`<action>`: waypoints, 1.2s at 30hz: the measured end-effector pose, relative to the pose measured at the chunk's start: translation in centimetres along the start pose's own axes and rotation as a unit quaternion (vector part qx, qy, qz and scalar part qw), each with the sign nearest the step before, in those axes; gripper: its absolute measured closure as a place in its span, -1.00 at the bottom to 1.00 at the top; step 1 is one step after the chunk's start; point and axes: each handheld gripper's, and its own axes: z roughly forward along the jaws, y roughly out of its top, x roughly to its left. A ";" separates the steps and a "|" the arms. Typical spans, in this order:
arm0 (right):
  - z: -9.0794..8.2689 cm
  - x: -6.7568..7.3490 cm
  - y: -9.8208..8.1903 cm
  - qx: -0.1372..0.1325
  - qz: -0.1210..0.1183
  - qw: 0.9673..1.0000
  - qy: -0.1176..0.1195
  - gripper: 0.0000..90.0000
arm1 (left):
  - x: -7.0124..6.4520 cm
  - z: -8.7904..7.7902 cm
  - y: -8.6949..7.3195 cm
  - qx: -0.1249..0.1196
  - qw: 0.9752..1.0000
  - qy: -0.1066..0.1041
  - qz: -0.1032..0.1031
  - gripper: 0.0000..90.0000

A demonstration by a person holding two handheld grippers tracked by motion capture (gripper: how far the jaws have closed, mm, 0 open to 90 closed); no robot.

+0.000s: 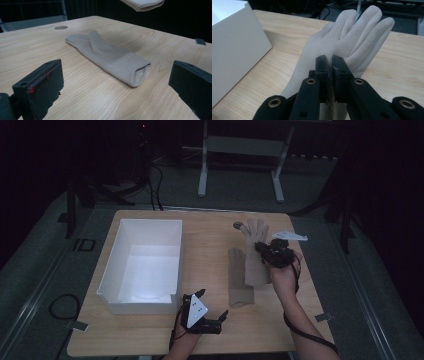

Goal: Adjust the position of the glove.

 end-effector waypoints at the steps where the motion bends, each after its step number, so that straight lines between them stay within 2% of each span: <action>1: 0.3 0.3 -0.1 0.002 -0.001 1.000 0.001 0.87 | 0.0 0.0 0.0 0.000 1.000 0.000 0.000 -1.00; 6: 2.4 1.3 -1.8 0.032 0.004 0.999 0.008 0.87 | 0.0 0.0 0.0 0.000 1.000 -0.001 0.001 -1.00; 7: 2.4 1.3 -1.8 0.032 0.004 0.999 0.008 0.87 | 0.0 0.0 0.0 0.000 1.000 -0.001 0.001 -1.00; 9: 4.0 1.7 -3.4 0.055 0.006 0.998 0.010 0.87 | 0.0 0.0 0.0 -0.001 1.000 -0.001 0.001 -1.00; 13: 5.4 1.9 -4.8 0.077 0.014 0.997 0.013 0.87 | 0.0 0.0 0.0 -0.001 1.000 -0.003 0.001 -1.00; 19: 6.1 2.0 -6.3 0.100 0.022 0.994 0.024 0.86 | 0.0 0.0 0.0 -0.002 1.000 -0.003 0.001 -1.00; 27: 6.2 2.0 -6.7 0.100 0.031 0.994 0.023 0.84 | 0.0 0.0 0.0 -0.002 1.000 -0.003 -0.001 -1.00; 36: 7.3 2.1 -7.7 0.117 0.021 0.993 0.029 0.76 | 0.0 0.0 0.0 -0.001 1.000 -0.005 -0.001 -1.00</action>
